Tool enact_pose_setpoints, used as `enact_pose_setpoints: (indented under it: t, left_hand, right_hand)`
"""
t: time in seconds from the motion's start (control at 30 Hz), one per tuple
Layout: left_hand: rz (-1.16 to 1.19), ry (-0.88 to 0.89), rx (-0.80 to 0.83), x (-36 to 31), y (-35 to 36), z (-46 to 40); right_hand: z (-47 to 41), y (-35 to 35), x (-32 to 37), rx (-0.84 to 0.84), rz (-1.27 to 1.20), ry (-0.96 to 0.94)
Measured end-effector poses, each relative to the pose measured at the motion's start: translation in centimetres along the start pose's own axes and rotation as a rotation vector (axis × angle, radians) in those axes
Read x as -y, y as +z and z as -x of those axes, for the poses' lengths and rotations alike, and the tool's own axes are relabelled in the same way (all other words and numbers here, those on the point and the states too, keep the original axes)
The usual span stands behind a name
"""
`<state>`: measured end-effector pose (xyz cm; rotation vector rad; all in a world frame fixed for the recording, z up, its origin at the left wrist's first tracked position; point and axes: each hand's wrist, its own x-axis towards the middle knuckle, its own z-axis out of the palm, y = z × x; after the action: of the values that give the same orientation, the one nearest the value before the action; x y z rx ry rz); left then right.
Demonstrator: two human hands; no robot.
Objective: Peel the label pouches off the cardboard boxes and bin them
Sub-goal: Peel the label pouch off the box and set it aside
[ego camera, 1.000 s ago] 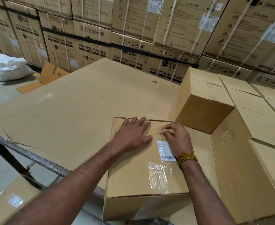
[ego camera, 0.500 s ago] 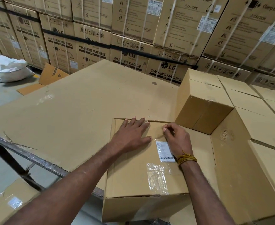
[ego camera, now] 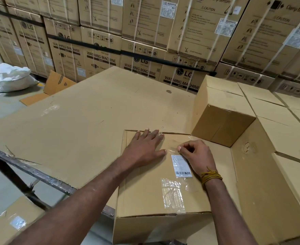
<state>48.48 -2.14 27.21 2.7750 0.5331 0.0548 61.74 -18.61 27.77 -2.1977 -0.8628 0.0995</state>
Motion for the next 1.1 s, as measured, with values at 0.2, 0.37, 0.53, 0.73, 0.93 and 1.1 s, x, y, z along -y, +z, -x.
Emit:
enact_pose_setpoints:
  t: [0.2, 0.37, 0.53, 0.73, 0.93, 1.1]
  left_hand:
    - [0.009, 0.0, -0.001, -0.1, 0.0, 0.0]
    - [0.004, -0.003, 0.003, -0.1, 0.0, 0.1]
    - [-0.008, -0.004, 0.006, -0.1, -0.1, 0.1]
    - [-0.006, -0.004, 0.006, -0.2, -0.1, 0.2]
    - [0.007, -0.004, -0.005, -0.3, -0.3, 0.4]
    - [0.056, 0.0, -0.036, -0.4, -0.4, 0.5]
  right_hand:
    - [0.4, 0.3, 0.1, -0.022, -0.012, -0.023]
    - [0.7, 0.0, 0.6, -0.024, -0.132, -0.016]
    - [1.0, -0.2, 0.4, 0.146, -0.276, 0.008]
    - [1.1, -0.7, -0.1, 0.229, -0.394, 0.018]
    - [1.3, -1.0, 0.2, 0.217, -0.523, 0.08]
    - [2.0, -0.9, 0.4, 0.073, -0.565, 0.117]
